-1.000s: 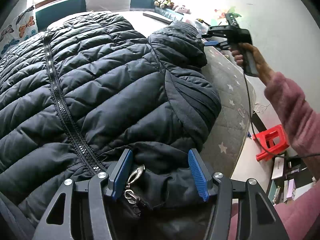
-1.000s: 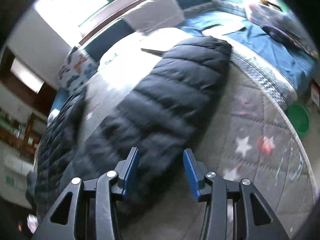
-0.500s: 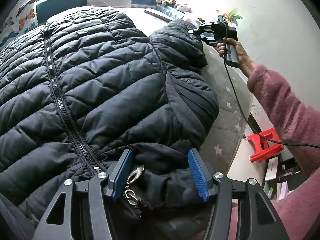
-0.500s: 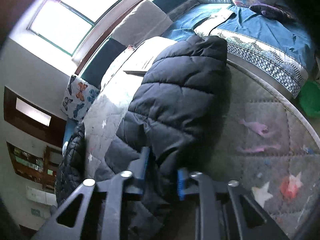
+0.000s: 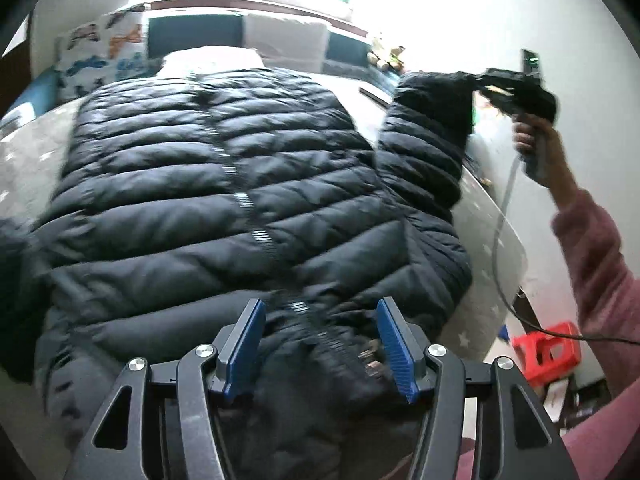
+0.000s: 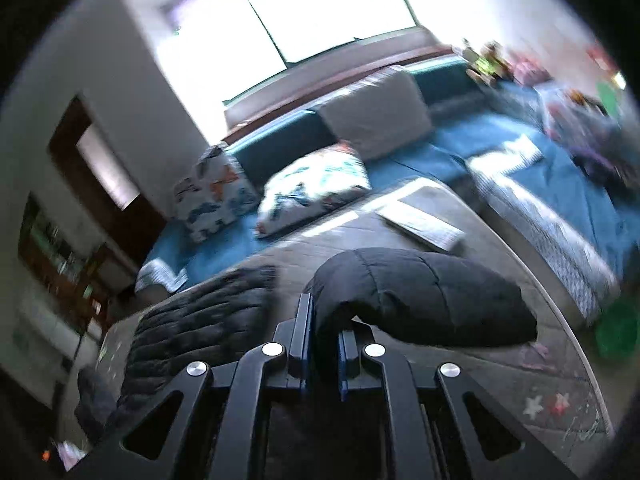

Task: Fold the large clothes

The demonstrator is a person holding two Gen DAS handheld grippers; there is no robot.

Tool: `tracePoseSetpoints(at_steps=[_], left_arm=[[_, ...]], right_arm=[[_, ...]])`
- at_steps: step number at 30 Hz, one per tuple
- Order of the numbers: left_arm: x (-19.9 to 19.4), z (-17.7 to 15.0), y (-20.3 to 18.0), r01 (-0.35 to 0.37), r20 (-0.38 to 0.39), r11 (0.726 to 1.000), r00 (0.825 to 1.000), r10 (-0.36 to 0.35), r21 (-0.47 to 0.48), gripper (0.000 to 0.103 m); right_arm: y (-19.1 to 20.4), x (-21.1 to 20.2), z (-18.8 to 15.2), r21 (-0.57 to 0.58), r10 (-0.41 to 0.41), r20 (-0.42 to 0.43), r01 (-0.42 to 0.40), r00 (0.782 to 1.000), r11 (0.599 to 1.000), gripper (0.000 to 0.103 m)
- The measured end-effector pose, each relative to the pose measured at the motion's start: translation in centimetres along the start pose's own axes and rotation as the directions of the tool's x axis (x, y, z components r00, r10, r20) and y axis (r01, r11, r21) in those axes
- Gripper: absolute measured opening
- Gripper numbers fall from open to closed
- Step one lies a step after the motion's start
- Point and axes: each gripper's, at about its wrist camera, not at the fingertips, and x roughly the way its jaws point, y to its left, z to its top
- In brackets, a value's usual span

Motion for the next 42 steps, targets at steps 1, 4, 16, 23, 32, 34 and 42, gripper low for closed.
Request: tracePoseSetpoints(at_steps=[1,4,16,23,32,34,42], left_arm=[[-0.5,-0.3,0.5,-0.018,0.008,1.0,1.0,0.018,-0.007,0.062],[-2.1,-1.5,2.2,-0.04,0.03,0.998,0.999,0.041,-0.038,0.062],[-5.8,-6.5,7.2,-0.037,0.099,0.988,0.994,0.052,-0.149,0.062],[-7.9,-8.7,9.0,0.009,0.142,0.98,0.99,0.019,-0.198,0.062],[-10.7,-8.6,9.4,0.004,0.208,0.978,0.977,0.041,-0.209,0.062],[-11.3,-8.6,9.7,-0.002,0.215,0.976,0.975,0.05,-0.219,0.062],[-12.6,-7.4,9.1,-0.011,0.226,0.979,0.972,0.058,-0.202,0.062]], right_arm=[[1.6,-0.4,-0.1,-0.035,0.013,0.004,-0.013,1.0,0.999,0.012],[6.7,-1.8,-0.9,-0.147,0.058,0.009,-0.056,0.998,0.988,0.012],[24.8,-1.2,-12.6,-0.541,0.139,-0.203,-0.229,0.969,0.809,0.012],[30.5,2.6,-24.9,-0.784,-0.056,-0.332,-0.242,0.942,0.572,0.012],[31.1,3.4,-36.7,-0.996,-0.25,0.009,-0.013,0.968,-0.089,0.016],[30.9,3.4,-36.5,-0.995,-0.255,0.001,-0.024,0.967,-0.092,0.018],[29.7,0.5,-28.0,-0.926,-0.137,-0.28,-0.23,0.95,0.298,0.044]])
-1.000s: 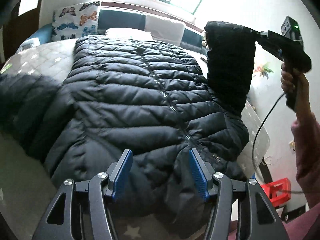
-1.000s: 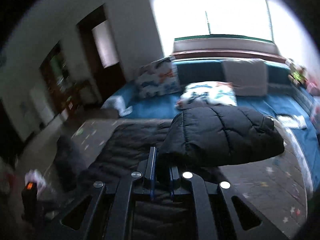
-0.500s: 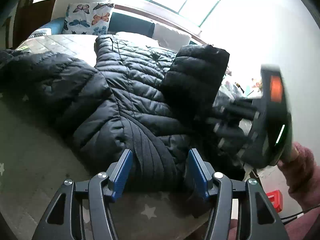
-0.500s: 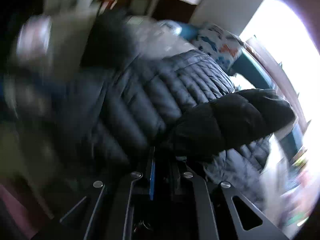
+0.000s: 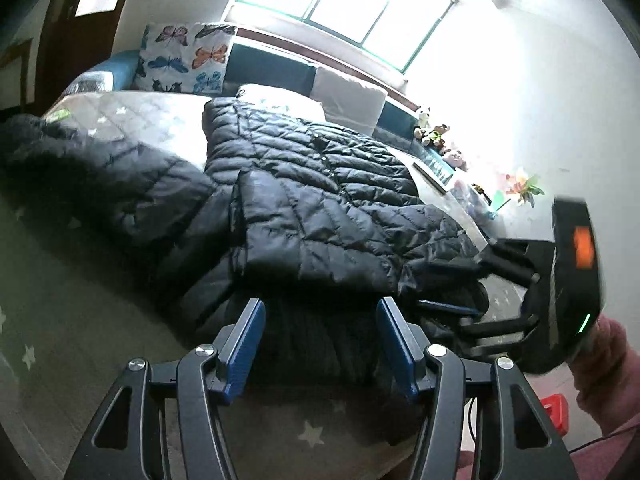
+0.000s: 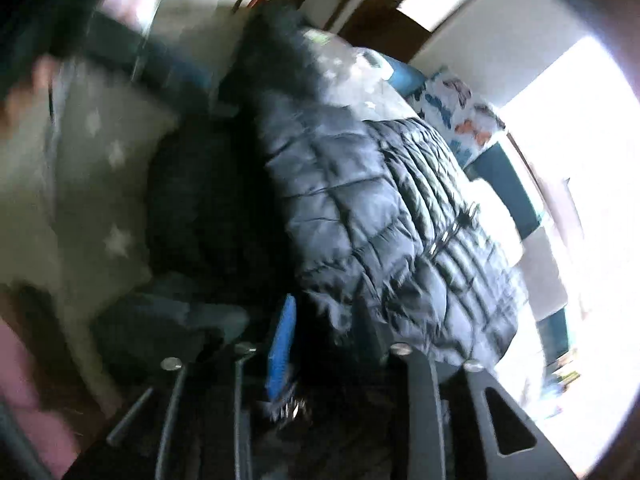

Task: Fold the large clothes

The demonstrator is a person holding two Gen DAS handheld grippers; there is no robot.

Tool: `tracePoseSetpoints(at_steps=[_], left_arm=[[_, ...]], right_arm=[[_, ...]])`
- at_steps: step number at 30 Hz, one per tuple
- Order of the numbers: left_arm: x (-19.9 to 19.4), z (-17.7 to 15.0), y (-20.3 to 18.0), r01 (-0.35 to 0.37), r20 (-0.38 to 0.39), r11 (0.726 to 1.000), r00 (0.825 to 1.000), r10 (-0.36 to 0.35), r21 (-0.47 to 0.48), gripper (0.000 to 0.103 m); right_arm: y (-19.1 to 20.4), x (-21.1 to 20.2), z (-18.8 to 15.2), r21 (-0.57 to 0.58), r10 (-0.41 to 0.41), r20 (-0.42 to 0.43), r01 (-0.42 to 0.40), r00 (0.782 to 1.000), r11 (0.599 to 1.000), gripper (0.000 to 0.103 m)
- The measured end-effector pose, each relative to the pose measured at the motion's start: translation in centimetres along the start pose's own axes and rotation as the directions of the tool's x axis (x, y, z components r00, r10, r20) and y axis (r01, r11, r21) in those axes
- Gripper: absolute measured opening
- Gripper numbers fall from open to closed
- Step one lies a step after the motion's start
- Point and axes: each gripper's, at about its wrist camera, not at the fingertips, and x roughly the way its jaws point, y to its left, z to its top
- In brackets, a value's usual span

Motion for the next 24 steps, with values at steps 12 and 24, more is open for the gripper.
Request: tracePoseSetpoints(at_steps=[12,24], left_arm=[[4.4,6.5,-4.4,0.06,0.021,0.993,0.998,-0.063,0.104,0.062],[14.5,6.5,-0.4,0.007,-0.159,1.0,0.987,-0.008,-0.01,0.062]], right_arm=[[-16.7,0.8,-7.4,0.653,0.042,0.051,-0.065,0.998,0.754,0.047],[-16.7,5.9,-13.9,0.735,0.129,-0.016,-0.076,0.992,0.674,0.047]])
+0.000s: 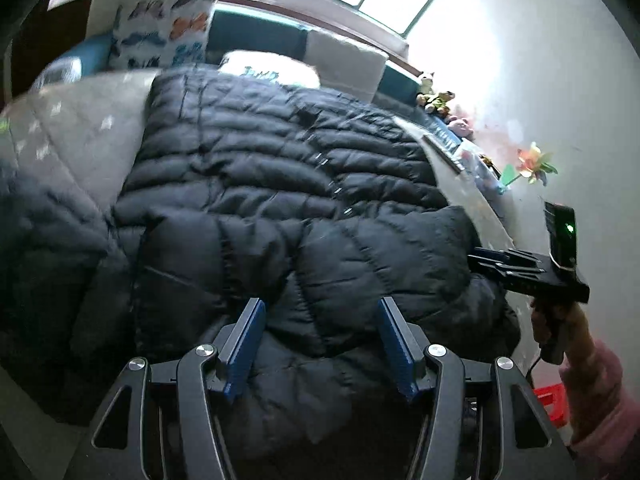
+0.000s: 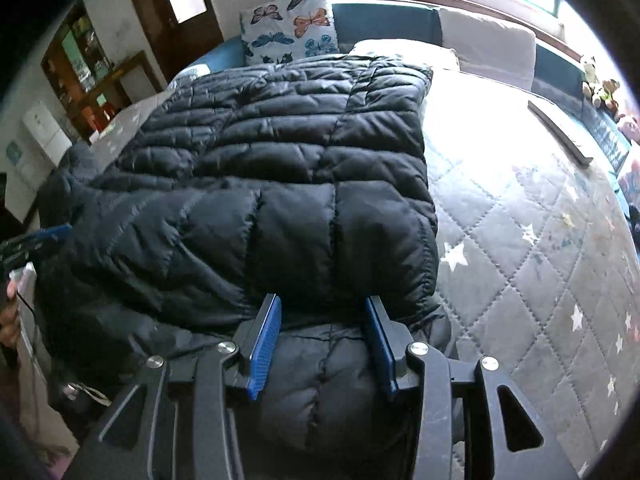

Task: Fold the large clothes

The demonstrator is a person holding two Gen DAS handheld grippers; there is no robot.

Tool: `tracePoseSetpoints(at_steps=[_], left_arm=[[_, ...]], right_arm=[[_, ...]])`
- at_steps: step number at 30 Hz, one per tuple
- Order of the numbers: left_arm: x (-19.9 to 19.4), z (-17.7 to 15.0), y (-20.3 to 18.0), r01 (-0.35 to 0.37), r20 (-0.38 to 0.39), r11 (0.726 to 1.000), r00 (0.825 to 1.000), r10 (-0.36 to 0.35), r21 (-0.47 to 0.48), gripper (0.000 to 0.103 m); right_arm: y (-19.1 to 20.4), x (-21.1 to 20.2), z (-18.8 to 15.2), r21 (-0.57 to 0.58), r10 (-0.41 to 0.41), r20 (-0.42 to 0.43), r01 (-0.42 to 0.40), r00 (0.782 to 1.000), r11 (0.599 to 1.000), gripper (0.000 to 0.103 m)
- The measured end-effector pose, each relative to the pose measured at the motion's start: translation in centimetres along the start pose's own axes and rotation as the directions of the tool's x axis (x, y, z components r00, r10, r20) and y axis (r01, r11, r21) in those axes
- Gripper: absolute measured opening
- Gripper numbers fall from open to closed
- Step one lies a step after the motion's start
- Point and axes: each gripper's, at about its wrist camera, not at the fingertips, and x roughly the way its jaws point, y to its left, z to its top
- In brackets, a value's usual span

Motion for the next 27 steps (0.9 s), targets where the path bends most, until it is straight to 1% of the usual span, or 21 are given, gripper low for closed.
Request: tracePoseSetpoints(at_steps=[1,2,3,4,5,9,13,14,18,19,21,23,24,25,27], left_arm=[[0.8,-0.2,0.8,0.004,-0.014,0.999,1.0,-0.005,-0.033,0.061],[1.4,-0.4,1.5,0.005,-0.018,0.999,1.0,-0.006,-0.042,0.056],[1.7,-0.6,2.0,-0.006,-0.013,0.999,1.0,0.005,-0.038,0.052],[1.9,-0.8,2.3,-0.027,-0.001,0.999,1.0,0.027,-0.027,0.044],[2.0,-0.9,2.6,-0.027,0.001,0.999,1.0,0.027,-0.027,0.042],[2.0,-0.8,3.3,-0.012,-0.013,0.999,1.0,0.012,-0.052,0.041],[0.4,-0.7,2.1,-0.047,-0.015,0.998,0.999,0.046,-0.044,0.041],[-0.5,-0.6,1.7,-0.047,-0.01,0.998,0.999,0.047,-0.037,0.041],[-2.5,-0.8,0.3,-0.027,0.02,1.0,0.999,0.027,-0.009,0.042],[-2.8,-0.9,0.1,-0.017,0.023,1.0,1.0,0.017,-0.007,0.044],[-3.5,-0.9,-0.2,-0.01,0.03,1.0,1.0,0.01,-0.014,0.044],[-4.3,-1.1,0.0,-0.007,0.04,1.0,0.999,0.008,-0.025,0.044],[-4.9,-1.1,0.3,-0.014,0.051,0.999,0.999,0.016,-0.034,0.044],[-5.5,-1.2,0.8,-0.023,0.062,0.999,0.998,0.026,-0.044,0.044],[-7.4,-1.3,2.3,-0.055,0.092,0.996,0.994,0.062,-0.076,0.047]], right_arm=[[0.1,0.2,0.0,-0.006,-0.004,-0.001,0.004,1.0,1.0,0.047],[0.2,0.4,0.0,-0.01,-0.007,-0.002,0.007,1.0,1.0,0.047],[0.0,0.4,-0.1,-0.011,-0.009,-0.003,0.009,1.0,1.0,0.047],[0.0,0.7,-0.1,-0.013,-0.01,-0.005,0.01,1.0,1.0,0.047],[-0.1,0.8,-0.1,-0.011,-0.01,-0.005,0.01,1.0,1.0,0.047],[0.0,1.0,-0.3,-0.027,-0.024,-0.004,0.023,1.0,0.999,0.047],[1.3,0.0,0.5,-0.056,-0.09,-0.029,0.088,0.995,0.994,0.047],[1.8,-0.7,0.7,-0.061,-0.102,-0.021,0.101,0.995,0.993,0.047],[4.0,-3.2,1.7,-0.086,-0.079,0.028,0.081,0.996,0.993,0.047],[4.7,-3.6,2.0,-0.091,-0.057,0.04,0.06,0.998,0.994,0.047],[6.1,-3.8,2.8,-0.095,-0.008,0.05,0.013,0.999,0.995,0.047],[7.9,-3.2,3.3,-0.112,0.05,0.043,-0.045,0.998,0.993,0.047],[8.5,-2.8,3.5,-0.123,0.058,0.039,-0.053,0.998,0.991,0.047],[9.4,-2.0,3.5,-0.145,0.058,0.026,-0.054,0.998,0.988,0.047],[10.8,0.5,3.3,-0.183,0.04,-0.036,-0.046,0.999,0.982,0.047]])
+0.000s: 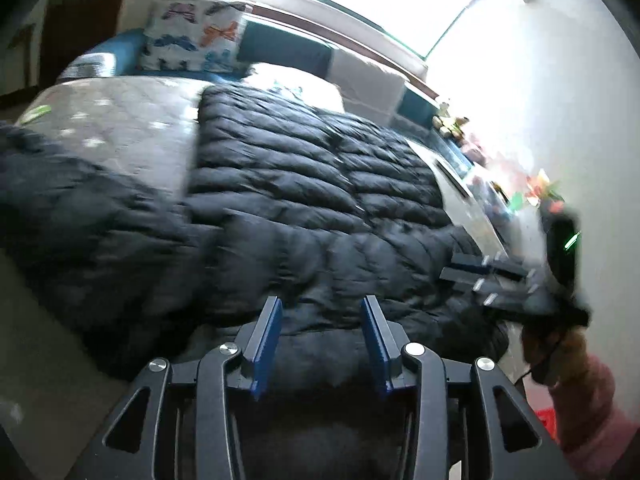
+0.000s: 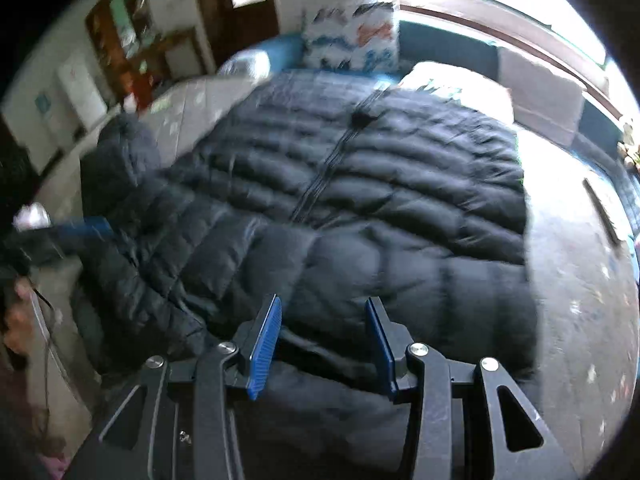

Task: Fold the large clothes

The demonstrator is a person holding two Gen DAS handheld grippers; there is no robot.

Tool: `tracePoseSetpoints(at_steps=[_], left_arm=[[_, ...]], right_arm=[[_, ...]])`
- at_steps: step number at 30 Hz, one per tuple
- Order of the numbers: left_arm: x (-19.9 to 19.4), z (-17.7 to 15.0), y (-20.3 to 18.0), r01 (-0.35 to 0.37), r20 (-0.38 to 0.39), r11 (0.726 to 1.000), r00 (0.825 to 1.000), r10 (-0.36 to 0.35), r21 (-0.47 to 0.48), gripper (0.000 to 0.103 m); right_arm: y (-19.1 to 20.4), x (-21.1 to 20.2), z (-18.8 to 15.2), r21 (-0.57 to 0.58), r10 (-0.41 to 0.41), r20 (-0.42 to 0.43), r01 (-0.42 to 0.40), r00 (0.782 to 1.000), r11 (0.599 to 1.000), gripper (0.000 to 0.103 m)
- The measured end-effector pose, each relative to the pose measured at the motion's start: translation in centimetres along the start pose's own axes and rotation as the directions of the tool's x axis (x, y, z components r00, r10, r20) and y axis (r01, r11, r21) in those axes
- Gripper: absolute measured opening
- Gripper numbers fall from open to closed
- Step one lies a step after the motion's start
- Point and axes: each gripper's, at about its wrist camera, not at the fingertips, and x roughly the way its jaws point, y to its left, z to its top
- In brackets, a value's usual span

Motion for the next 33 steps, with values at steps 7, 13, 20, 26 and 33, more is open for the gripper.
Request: tracePoseSetpoints(at_steps=[7,13,20,26,33], left_arm=[[-6.5,0.9,8.9,-0.121,0.136,0.97,0.979,0.152,-0.211,0.069],[-8.0,2.0,15.6,-0.136,0.167,0.923,0.964,0.207,-0.36,0.069],[-5.9,3.7,22.6,-0.168,0.127,0.861,0.958,0.258,-0.48,0.069],[-3.8,5.8,25.5,-0.239,0.107,0.846,0.94,0.325,-0.477,0.07],[-2.9,7.1,31.1,-0.178,0.127,0.77,0.939,0.318,-0.613,0.068]], right_arm=[[1.0,2.5,-0.6,-0.064,-0.078,-0.069,0.074,0.995,0.995,0.048],[2.5,1.2,0.4,-0.069,0.011,-0.041,-0.013,0.999,0.997,0.048],[3.7,3.7,0.4,-0.116,-0.016,-0.093,0.005,0.996,0.993,0.052],[2.9,3.9,0.4,-0.091,0.028,-0.103,-0.038,0.994,0.995,0.055],[3.1,3.8,0.3,-0.1,0.033,-0.101,-0.043,0.994,0.994,0.057]])
